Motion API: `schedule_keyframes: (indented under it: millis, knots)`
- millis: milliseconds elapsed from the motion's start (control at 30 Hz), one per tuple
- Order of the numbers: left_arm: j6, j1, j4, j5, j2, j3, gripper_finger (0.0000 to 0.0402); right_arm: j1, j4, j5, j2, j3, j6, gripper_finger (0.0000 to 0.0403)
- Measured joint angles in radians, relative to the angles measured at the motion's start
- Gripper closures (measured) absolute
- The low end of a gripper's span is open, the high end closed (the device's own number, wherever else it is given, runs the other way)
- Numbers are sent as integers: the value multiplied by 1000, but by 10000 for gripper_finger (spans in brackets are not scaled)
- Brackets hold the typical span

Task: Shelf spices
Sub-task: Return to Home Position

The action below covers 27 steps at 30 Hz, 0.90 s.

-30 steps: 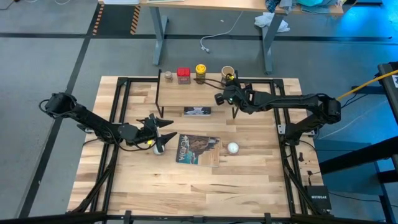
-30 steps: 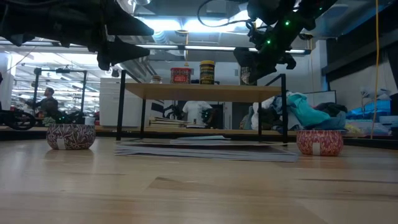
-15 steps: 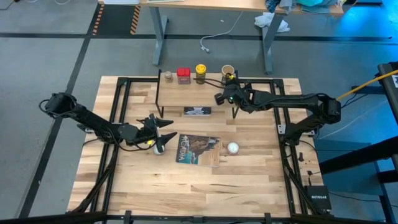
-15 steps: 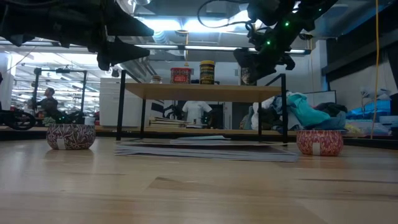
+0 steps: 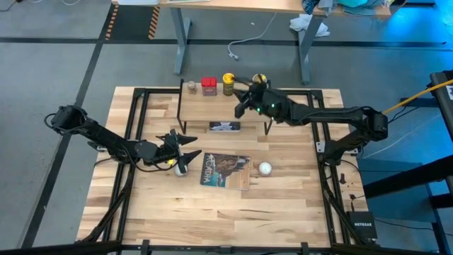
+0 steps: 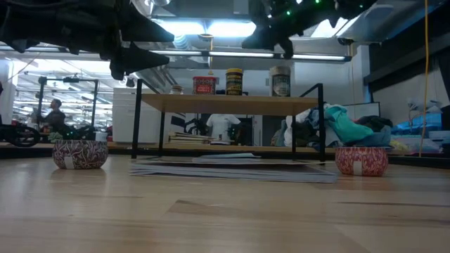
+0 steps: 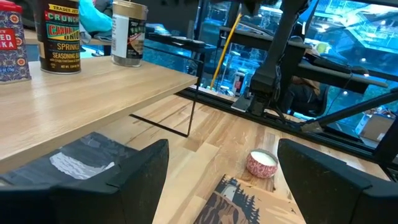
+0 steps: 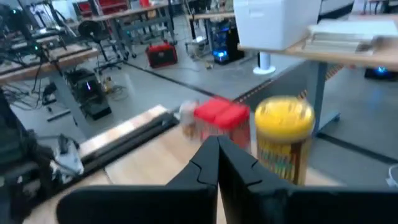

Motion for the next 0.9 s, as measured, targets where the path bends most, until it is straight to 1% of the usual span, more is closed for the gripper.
schedule_keyframes:
  millis: [233,433,600,733,833,900]
  knots:
    - [0,8,0,-1,0,0,108,-81,-161,-51,15,171,-54,398]
    - [-1,13,-5,0,0,0,108,-116,-282,-95,101,345,-64,398]
    - [-2,17,-8,0,0,0,108,-116,-387,-71,213,492,-91,398]
    - [-3,18,-24,-1,0,0,108,-137,-469,-62,285,595,-88,398]
    - [-3,18,-21,0,0,0,108,-150,-527,-43,329,642,-86,398]
    - [-3,18,-23,0,0,0,108,-160,-552,-49,348,659,-85,398]
